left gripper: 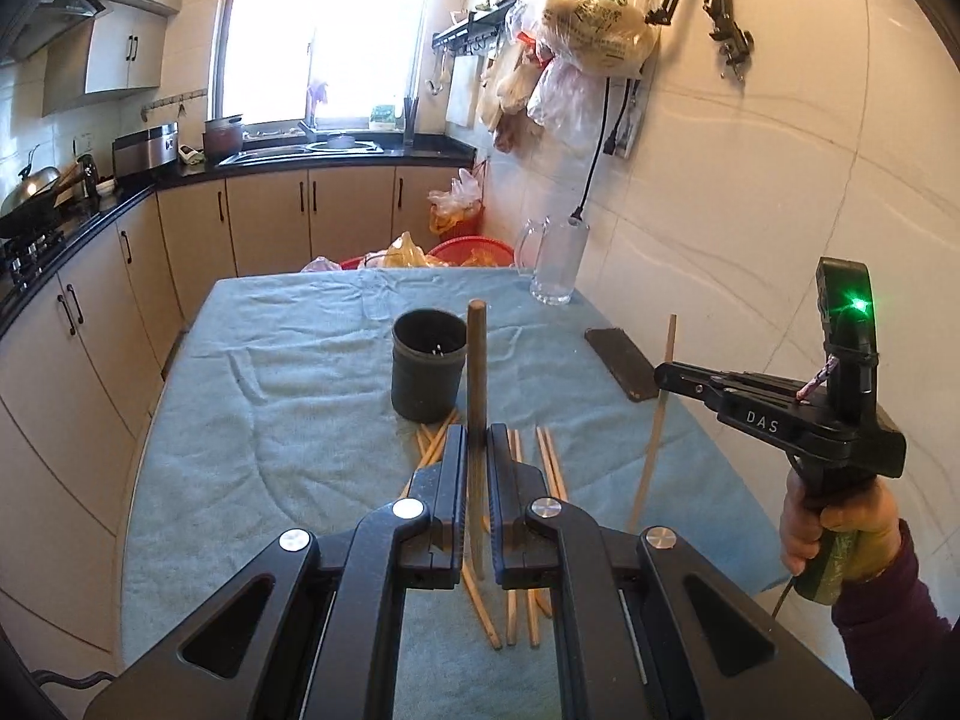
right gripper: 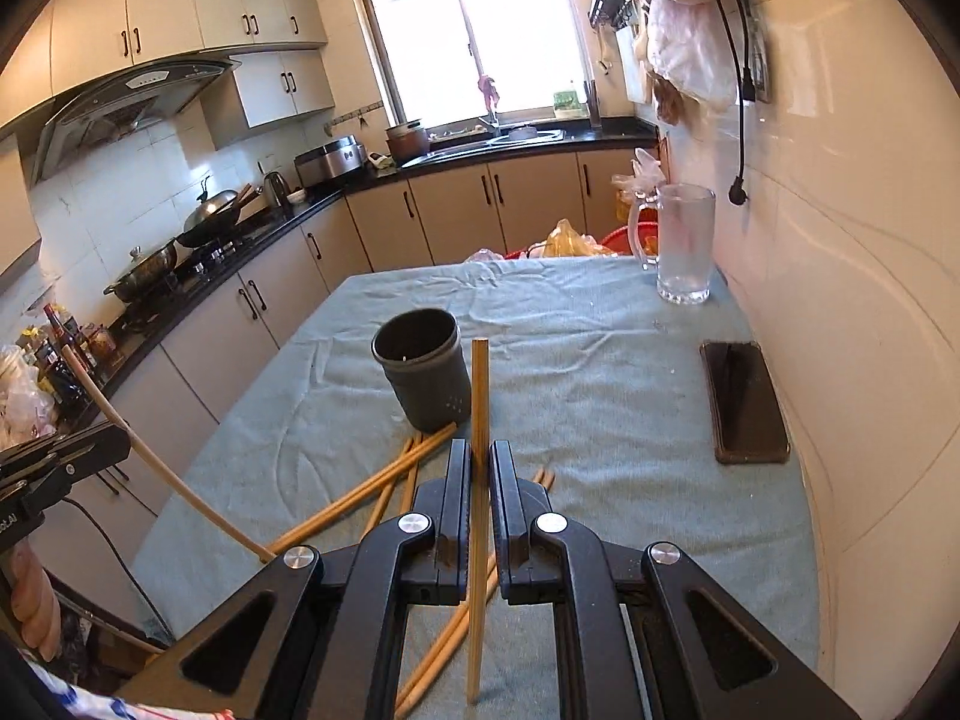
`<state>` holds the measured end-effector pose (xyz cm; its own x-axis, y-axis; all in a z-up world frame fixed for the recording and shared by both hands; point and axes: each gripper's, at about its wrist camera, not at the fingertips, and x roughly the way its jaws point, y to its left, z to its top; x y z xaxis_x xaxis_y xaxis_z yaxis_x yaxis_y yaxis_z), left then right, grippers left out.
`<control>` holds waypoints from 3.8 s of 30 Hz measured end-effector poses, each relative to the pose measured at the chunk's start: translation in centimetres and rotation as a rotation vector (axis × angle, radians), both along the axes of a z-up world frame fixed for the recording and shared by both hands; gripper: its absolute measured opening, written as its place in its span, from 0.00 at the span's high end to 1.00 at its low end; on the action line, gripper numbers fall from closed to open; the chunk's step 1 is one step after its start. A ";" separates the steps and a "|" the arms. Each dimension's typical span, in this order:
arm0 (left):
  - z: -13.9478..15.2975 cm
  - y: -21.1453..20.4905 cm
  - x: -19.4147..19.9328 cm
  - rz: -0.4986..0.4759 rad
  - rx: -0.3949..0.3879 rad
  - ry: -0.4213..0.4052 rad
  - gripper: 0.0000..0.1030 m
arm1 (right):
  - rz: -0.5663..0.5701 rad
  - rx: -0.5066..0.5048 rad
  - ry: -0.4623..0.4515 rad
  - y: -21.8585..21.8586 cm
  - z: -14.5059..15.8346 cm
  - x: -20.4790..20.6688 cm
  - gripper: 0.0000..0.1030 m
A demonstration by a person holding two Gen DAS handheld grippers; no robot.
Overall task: Organize utensils
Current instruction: 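Lift the held chopsticks upright and carry them over the black cup with both grippers, then lower the chopsticks into the black cup and open both grippers, then return the left gripper to a chopstick and close it while the right gripper grasps another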
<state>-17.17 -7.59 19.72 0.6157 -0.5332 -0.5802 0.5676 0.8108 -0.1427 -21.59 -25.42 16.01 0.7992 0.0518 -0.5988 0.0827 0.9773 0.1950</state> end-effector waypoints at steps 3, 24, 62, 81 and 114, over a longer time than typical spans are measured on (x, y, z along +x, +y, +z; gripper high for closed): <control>0.9 0.3 1.2 0.018 -0.018 -0.009 0.94 | -0.001 -0.004 -0.022 -0.1 1.2 0.9 0.94; 6.9 -6.9 17.8 0.125 -0.050 -0.097 0.94 | -0.054 0.017 -0.238 1.0 8.2 16.0 0.93; -2.1 3.3 14.5 0.255 -0.040 0.080 0.50 | -0.077 0.053 -0.070 -1.7 1.8 13.1 0.40; -17.2 -3.5 11.6 -0.058 0.289 0.315 0.85 | -0.069 0.077 0.240 -2.4 -13.4 3.5 0.44; -17.9 0.1 11.8 0.174 0.138 0.492 0.84 | -0.073 0.085 0.252 -1.6 -14.5 3.1 0.44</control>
